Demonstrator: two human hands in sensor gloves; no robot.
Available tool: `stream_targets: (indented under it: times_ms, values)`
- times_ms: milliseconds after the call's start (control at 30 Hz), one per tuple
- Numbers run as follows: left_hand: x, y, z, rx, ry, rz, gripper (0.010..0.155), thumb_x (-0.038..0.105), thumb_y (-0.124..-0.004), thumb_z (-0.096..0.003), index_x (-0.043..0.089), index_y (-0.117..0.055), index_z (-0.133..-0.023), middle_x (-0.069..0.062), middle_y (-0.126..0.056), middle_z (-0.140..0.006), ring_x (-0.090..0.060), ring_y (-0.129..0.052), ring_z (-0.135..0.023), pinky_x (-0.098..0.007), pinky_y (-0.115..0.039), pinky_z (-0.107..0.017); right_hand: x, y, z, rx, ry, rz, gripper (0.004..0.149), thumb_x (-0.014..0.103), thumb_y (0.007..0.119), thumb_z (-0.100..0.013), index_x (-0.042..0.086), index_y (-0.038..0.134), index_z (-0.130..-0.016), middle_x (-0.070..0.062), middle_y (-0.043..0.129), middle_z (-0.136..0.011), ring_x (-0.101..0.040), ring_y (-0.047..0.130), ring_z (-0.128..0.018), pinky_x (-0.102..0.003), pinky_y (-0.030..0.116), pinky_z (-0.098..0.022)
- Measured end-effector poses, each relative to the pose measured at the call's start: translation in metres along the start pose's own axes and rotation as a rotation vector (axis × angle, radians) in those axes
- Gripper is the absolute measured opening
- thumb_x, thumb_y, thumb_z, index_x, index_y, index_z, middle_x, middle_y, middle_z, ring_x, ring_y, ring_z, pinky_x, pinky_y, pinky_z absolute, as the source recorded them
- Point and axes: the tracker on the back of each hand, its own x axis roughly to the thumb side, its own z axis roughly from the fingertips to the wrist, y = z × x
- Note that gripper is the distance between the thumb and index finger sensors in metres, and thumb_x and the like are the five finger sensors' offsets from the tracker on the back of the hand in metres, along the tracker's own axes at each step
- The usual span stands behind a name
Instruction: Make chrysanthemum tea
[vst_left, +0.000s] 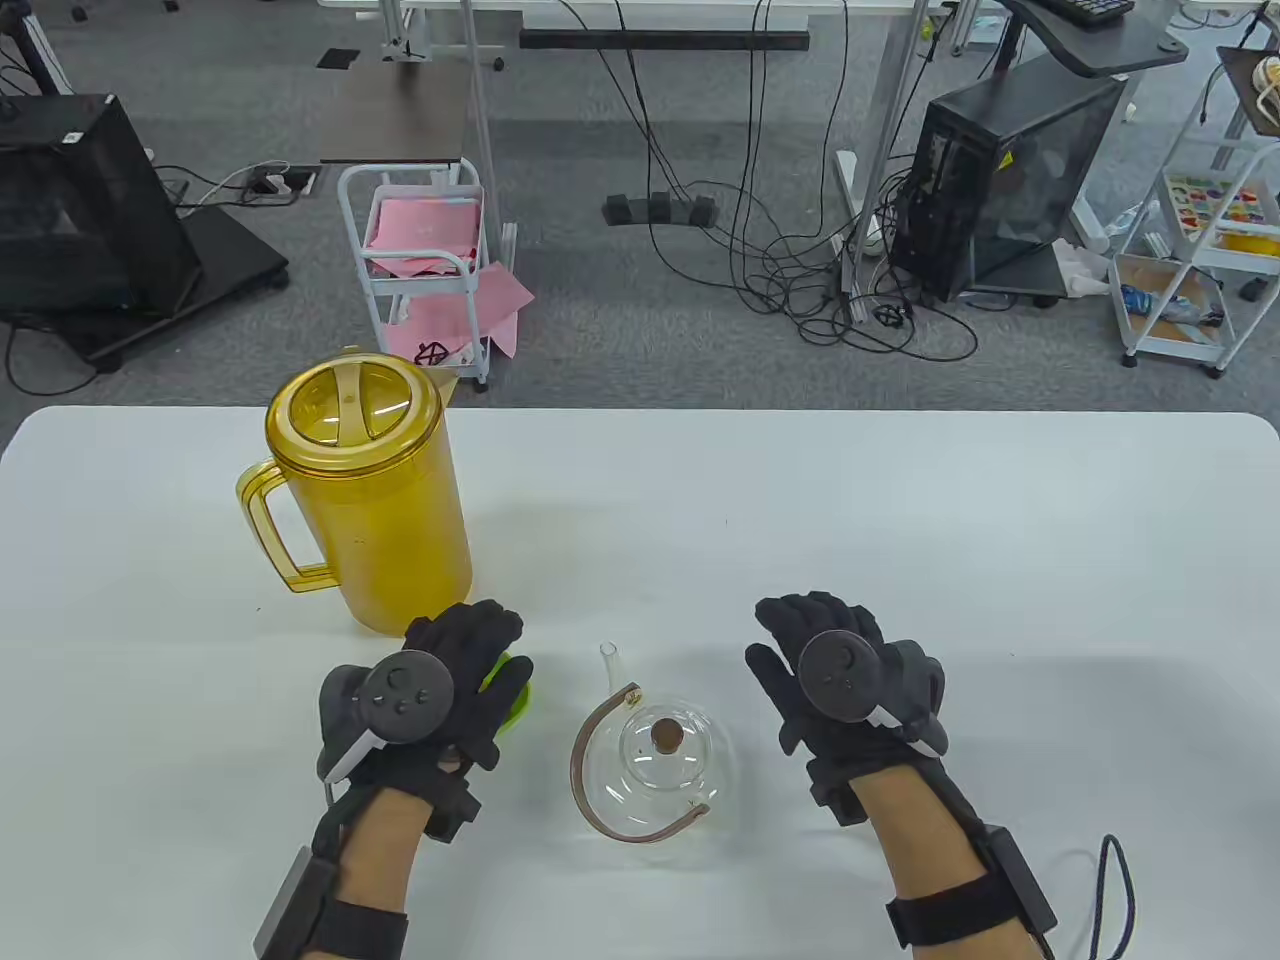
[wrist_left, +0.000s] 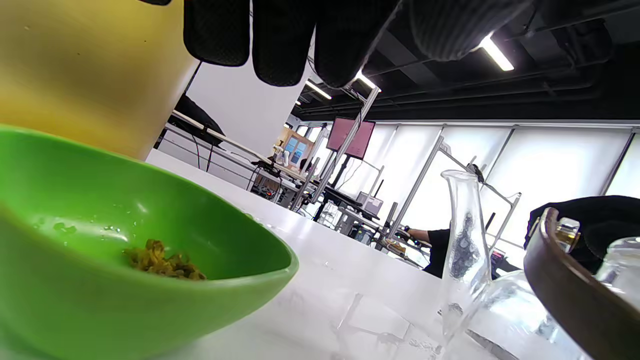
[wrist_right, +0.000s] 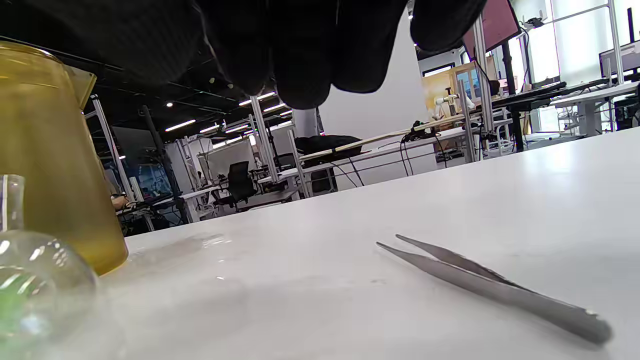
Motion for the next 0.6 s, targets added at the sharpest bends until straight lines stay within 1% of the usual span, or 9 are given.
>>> stream_targets:
  times_ms: [233,400,533,600]
  values:
    - [0.003,-0.001,0.001,0.006,-0.001,0.015,0.061,0.059,-0.068,-0.0572,0.026,-0.066,-0.109,-0.012,-0.068,-0.119,-0.047,-0.059,-0.108,-0.067,-0.038,-0.077,0.008,-0.003,0.004,-0.014,-0.044,-0.024,0.058,0.055,0.069,-0.057,0.027,0.064,-0.108,-0.005,0.066,-0.109,-0.039,0.066,-0.107,-0.067,0.05,-0.074]
    - [0.005,-0.004,-0.001,0.0,-0.002,0.013,0.061,0.059,-0.068,-0.0572,0.025,-0.066,-0.109,-0.012,-0.068,-0.119,-0.047,-0.06,-0.108,-0.067,-0.038,-0.077,0.019,-0.007,0.009,-0.049,-0.097,-0.055,0.058,0.055,0.069,-0.057,0.027,0.064,-0.108,-0.004,0.066,-0.11,-0.039,0.066,-0.107,-0.067,0.049,-0.074]
    - [0.005,-0.005,-0.001,-0.006,-0.001,0.008,0.061,0.059,-0.068,-0.0572,0.026,-0.066,-0.109,-0.012,-0.068,-0.119,-0.047,-0.059,-0.108,-0.067,-0.038,-0.077,0.043,-0.008,0.017,-0.078,-0.182,-0.013,0.058,0.055,0.067,-0.057,0.027,0.063,-0.109,-0.004,0.066,-0.11,-0.039,0.065,-0.108,-0.067,0.049,-0.074]
    - [0.006,-0.005,0.0,-0.01,-0.003,0.001,0.061,0.059,-0.068,-0.0572,0.026,-0.066,-0.109,-0.012,-0.068,-0.119,-0.047,-0.059,-0.108,-0.067,-0.038,-0.077,0.061,-0.008,0.022,-0.092,-0.249,-0.032,0.058,0.055,0.067,-0.057,0.027,0.064,-0.108,-0.003,0.067,-0.11,-0.038,0.066,-0.108,-0.066,0.049,-0.075]
